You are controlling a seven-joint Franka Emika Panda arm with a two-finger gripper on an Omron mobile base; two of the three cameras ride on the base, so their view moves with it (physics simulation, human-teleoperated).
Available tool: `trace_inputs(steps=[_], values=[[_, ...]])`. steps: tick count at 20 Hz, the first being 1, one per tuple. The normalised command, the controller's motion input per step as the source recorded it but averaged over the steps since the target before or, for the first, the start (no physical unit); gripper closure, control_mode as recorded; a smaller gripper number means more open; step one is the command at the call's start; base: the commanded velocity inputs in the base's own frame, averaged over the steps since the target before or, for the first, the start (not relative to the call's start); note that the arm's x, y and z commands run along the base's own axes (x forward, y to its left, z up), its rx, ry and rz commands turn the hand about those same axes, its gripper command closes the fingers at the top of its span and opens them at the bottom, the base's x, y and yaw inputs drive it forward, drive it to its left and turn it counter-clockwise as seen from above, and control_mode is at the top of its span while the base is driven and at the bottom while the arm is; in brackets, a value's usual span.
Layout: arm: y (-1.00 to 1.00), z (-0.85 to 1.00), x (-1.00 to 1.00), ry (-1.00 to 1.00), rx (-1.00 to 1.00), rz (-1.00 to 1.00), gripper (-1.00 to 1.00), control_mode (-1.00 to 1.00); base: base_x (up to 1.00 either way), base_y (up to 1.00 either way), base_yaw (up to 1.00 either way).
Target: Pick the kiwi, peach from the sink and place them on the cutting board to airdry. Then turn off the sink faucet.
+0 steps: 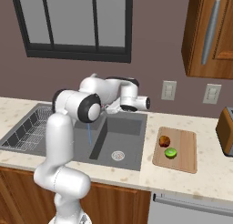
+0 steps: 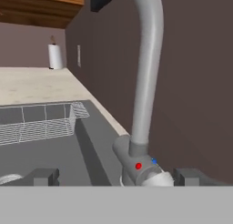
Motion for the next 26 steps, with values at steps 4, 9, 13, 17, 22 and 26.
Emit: trace_inputs(steps=[4, 9, 13, 17, 22, 26], values=[[0.02, -0.16, 0.25, 0.03, 0.00, 0.00, -1.00, -1.00, 0.00, 0.00, 0.00], [0.00, -0.18, 0.23, 0.04, 0.00, 0.00, -1.00, -1.00, 0.00, 0.00, 0.00], [0.00, -0.17, 0.15, 0.02, 0.00, 0.00, -1.00, -1.00, 0.00, 0.00, 0.00], [0.00, -0.17, 0.18, 0.02, 0.00, 0.00, -1.00, -1.00, 0.00, 0.00, 0.00], [0.00, -0.18, 0.26, 0.03, 0.00, 0.00, -1.00, -1.00, 0.00, 0.00, 0.00], [0.00, -0.14, 0.26, 0.02, 0.00, 0.00, -1.00, -1.00, 0.00, 0.00, 0.00]])
